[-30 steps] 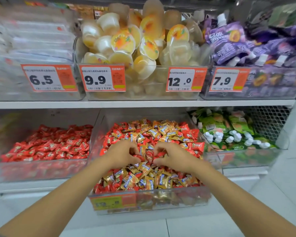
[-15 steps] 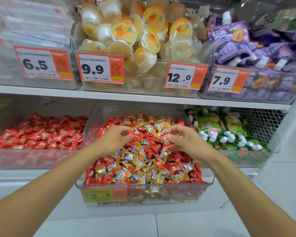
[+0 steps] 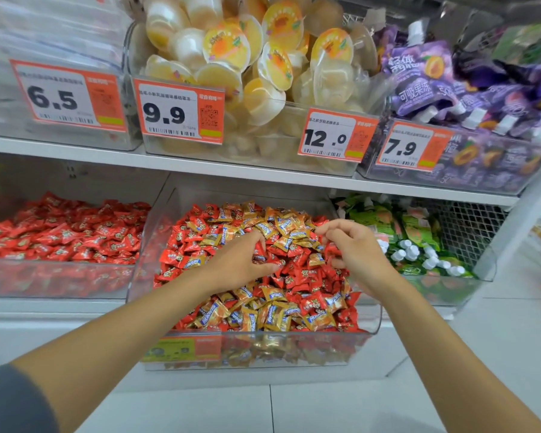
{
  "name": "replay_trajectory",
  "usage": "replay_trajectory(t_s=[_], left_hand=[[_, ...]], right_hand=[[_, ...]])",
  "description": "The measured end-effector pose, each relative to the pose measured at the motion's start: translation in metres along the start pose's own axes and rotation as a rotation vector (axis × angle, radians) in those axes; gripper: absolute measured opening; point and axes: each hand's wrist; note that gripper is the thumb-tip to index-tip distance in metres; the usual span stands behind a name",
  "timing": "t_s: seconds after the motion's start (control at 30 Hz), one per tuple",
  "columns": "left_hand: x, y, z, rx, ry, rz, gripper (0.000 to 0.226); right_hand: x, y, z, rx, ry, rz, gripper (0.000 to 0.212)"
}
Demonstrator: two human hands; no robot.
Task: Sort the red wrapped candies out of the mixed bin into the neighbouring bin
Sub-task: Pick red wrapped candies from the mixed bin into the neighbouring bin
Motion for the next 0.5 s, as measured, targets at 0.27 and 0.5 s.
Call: replay_trajectory(t_s=[0.27,0.5], left_hand=[[-0.040,0.025,0.016,0.024,0.042,0.245,0.083],[-0.061,0.045,0.018,0.109,-0.030,0.309,0.106]], right_hand=[[0.014,0.011,0.000,0.169,0.112,-0.079,0.010],[0.024,0.016,-0.002,0.196,0.098,-0.080,0.008]])
Point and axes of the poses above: each hand's wrist, its own z-axis towards the middle knuckle, its own x-axis out of the back of the hand, y = z × x, and after that the axes turned 3 degrees about y, right-handed
